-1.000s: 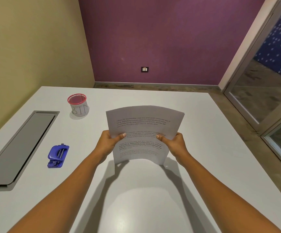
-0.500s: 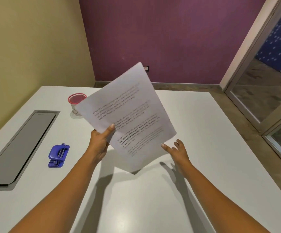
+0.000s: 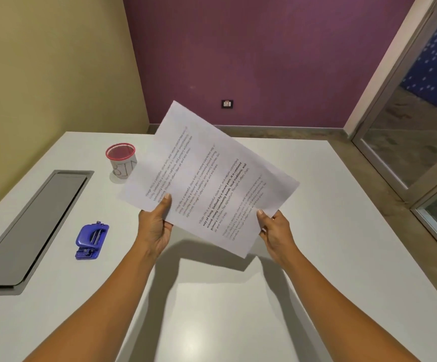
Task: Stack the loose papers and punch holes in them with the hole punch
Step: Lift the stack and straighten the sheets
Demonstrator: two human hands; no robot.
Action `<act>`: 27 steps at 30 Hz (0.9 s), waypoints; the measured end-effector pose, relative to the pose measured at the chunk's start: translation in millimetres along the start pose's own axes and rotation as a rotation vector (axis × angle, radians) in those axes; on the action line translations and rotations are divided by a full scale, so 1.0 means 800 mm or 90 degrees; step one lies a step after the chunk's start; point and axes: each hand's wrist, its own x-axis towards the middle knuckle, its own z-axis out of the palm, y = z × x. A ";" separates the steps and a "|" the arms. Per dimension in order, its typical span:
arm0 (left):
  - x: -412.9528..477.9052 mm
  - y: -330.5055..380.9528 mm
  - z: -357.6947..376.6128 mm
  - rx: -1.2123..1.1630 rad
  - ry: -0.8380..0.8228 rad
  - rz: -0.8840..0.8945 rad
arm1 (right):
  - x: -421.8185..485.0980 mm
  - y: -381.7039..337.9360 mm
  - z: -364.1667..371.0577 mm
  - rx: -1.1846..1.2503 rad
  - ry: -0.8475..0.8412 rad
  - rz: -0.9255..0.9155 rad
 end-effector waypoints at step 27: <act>0.035 0.012 -0.056 0.515 -0.090 0.013 | 0.007 -0.013 -0.047 -0.174 -0.014 -0.080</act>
